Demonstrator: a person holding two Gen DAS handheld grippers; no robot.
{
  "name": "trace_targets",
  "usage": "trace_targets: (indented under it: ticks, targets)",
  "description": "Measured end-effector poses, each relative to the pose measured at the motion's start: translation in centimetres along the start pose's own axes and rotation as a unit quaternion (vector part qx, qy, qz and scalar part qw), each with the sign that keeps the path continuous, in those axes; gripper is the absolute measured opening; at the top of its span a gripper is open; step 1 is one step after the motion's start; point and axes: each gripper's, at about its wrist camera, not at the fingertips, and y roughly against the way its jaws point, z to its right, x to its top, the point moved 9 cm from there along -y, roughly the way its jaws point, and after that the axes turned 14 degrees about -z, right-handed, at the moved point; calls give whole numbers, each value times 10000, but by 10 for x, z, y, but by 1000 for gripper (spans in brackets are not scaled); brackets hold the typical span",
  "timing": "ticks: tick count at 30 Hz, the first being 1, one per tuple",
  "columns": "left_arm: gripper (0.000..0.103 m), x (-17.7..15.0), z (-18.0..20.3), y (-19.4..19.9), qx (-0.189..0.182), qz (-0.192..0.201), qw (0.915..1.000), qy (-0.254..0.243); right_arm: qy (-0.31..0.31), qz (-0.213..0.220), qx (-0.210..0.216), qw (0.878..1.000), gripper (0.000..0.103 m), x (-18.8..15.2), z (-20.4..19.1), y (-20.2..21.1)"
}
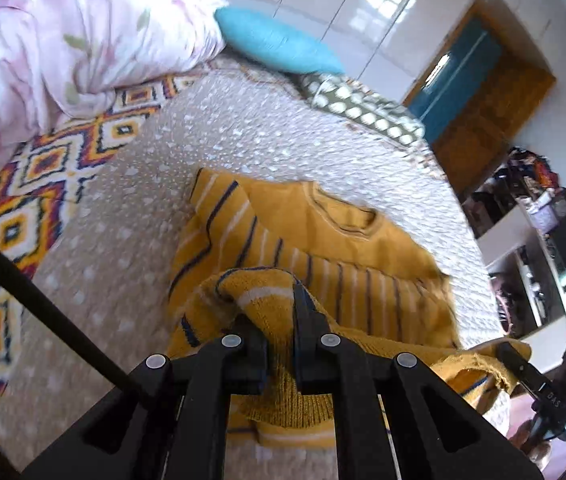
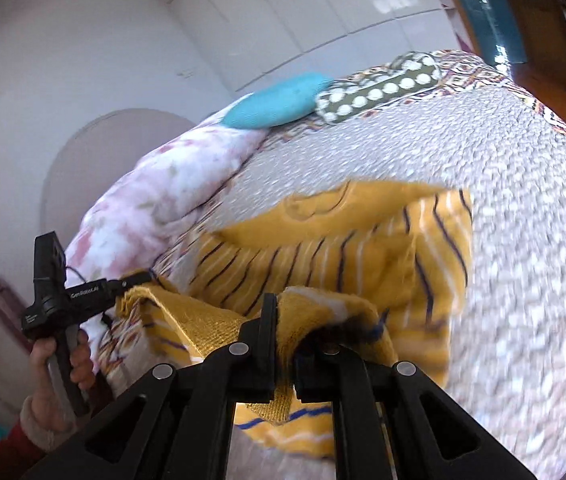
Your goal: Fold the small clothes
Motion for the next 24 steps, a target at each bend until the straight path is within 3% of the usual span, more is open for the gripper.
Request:
trace_targets:
  ticks: [5,9,15,18,20,22,24]
  targets:
    - [9,21,-10,-42,298,-303,9991,64,-505,-190,-50,9985,7,29,24,-39]
    - [12,34,-19,-61,131,-494,9983,268,-800,-293,-61,9963,8,47,47,-58]
    - [14,56,-26,-90,-82,-792,9947,646,-1528,-436,71,9873,31,72,89,-86]
    - [29,67,-27,-103,-549,-875,9905,913,-1808,-575,184,9817,32,82,106,-106]
    - [50,76,-29,-104,-854,-789,9867,1134,-1903,-648,218,9794,33,87,114,-119]
    - [58,87,-35,-103,-1080,-598,9824,1403,-1956,-655,279,9781,35,91,119,-128]
    - [63,98,-44,-102,-1066,-436,9807,1578,-2015,-611,382,9768,40,94,121,-132]
